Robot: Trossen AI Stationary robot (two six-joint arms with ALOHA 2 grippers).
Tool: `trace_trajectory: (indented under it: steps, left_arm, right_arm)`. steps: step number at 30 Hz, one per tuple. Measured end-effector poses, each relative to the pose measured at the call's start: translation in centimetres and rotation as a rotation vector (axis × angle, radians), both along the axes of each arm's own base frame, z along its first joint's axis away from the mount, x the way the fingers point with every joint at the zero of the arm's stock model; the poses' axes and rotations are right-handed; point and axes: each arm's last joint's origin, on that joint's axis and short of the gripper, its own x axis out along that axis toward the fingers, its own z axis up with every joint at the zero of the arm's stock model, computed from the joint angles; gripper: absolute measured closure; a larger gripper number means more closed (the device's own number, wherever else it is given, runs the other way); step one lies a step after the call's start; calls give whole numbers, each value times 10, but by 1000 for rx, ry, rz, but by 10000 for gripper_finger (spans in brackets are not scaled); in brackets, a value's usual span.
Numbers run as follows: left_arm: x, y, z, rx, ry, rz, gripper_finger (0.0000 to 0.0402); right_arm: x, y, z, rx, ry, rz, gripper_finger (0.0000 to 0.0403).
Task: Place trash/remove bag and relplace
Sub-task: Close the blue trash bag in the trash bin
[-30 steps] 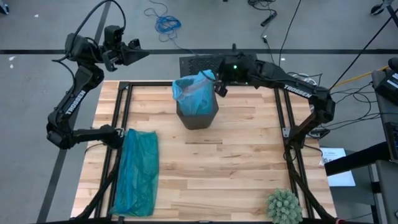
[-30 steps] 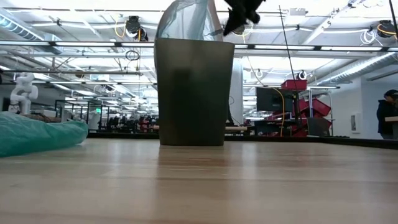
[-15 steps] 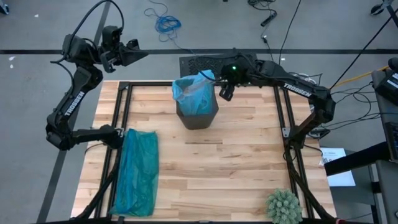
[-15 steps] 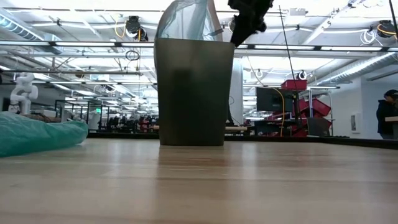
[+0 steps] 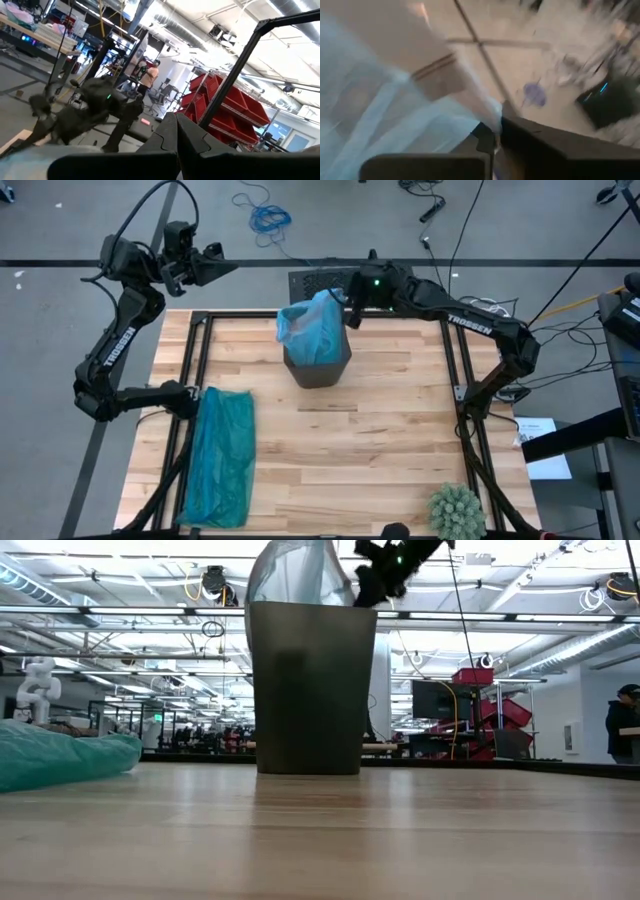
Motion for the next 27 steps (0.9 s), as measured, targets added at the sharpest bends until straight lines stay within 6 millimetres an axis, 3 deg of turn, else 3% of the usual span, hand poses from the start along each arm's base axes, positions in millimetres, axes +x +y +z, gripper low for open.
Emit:
trace_trajectory:
  steps: [7,11,16,23,27]
  left_arm:
    - [0,0,0,-1,-2,4,400]
    - [0,0,0,0,-2,3,400]
    - [0,0,0,6,-3,5,400]
    - [0,1,0,-6,-4,10,400]
    - [2,4,-4,-67,11,45,400]
  right_arm:
    - [4,16,62,-381,-47,209,400]
    - [4,32,86,-429,-134,364,402]
    - [6,47,86,-200,-215,473,402]
    - [3,52,71,233,-233,316,371]
    - [-3,53,79,368,-289,240,334]
